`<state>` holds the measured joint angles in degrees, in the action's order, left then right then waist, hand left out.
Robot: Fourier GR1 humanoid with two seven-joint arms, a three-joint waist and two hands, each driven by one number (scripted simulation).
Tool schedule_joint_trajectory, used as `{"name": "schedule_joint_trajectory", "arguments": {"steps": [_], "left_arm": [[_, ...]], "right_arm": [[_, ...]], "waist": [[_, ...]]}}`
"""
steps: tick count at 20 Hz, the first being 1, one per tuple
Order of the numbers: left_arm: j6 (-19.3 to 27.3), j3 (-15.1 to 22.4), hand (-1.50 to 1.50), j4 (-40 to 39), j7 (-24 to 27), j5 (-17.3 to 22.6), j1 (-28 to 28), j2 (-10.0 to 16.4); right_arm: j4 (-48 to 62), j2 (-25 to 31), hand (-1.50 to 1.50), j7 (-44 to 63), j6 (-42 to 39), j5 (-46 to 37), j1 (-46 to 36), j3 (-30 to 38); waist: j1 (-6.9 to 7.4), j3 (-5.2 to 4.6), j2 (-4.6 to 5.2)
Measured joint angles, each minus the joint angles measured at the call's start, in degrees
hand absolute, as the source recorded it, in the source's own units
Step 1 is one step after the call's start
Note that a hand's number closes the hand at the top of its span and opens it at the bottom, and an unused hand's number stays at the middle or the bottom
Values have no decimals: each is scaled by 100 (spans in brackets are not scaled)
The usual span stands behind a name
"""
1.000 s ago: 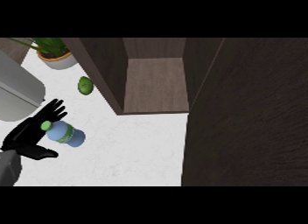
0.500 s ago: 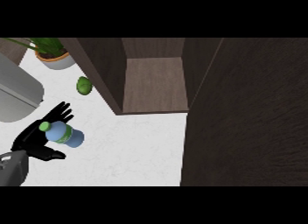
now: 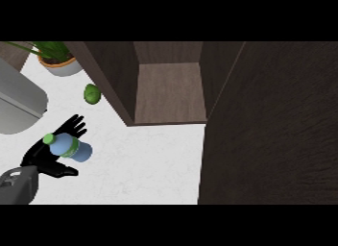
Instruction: Pick up the bottled water, place it into the cabinet and close the cabinet
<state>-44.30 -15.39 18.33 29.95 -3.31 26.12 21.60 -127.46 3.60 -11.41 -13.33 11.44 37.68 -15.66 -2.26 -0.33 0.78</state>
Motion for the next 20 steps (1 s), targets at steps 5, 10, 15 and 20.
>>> {"name": "schedule_joint_trajectory", "arguments": {"steps": [5, 10, 15, 20], "left_arm": [[-139, -14, -150, -182, -208, 148, 149, -238], [-360, -19, -150, -263, -395, 267, 178, -300], [-555, -10, -150, -261, -595, 378, 221, -406], [-646, 98, 150, -126, -664, 388, 216, -565]], "right_arm": [[52, -26, -150, 127, 60, 85, -186, 66], [48, 13, -150, 161, 29, 174, -200, 103], [78, -35, -150, 177, 74, 117, -224, 9], [211, -71, -150, 177, 123, 110, -343, 52]], "waist": [[9, 3, 5], [13, 3, 1], [26, 3, -6], [45, 6, -10]]}}
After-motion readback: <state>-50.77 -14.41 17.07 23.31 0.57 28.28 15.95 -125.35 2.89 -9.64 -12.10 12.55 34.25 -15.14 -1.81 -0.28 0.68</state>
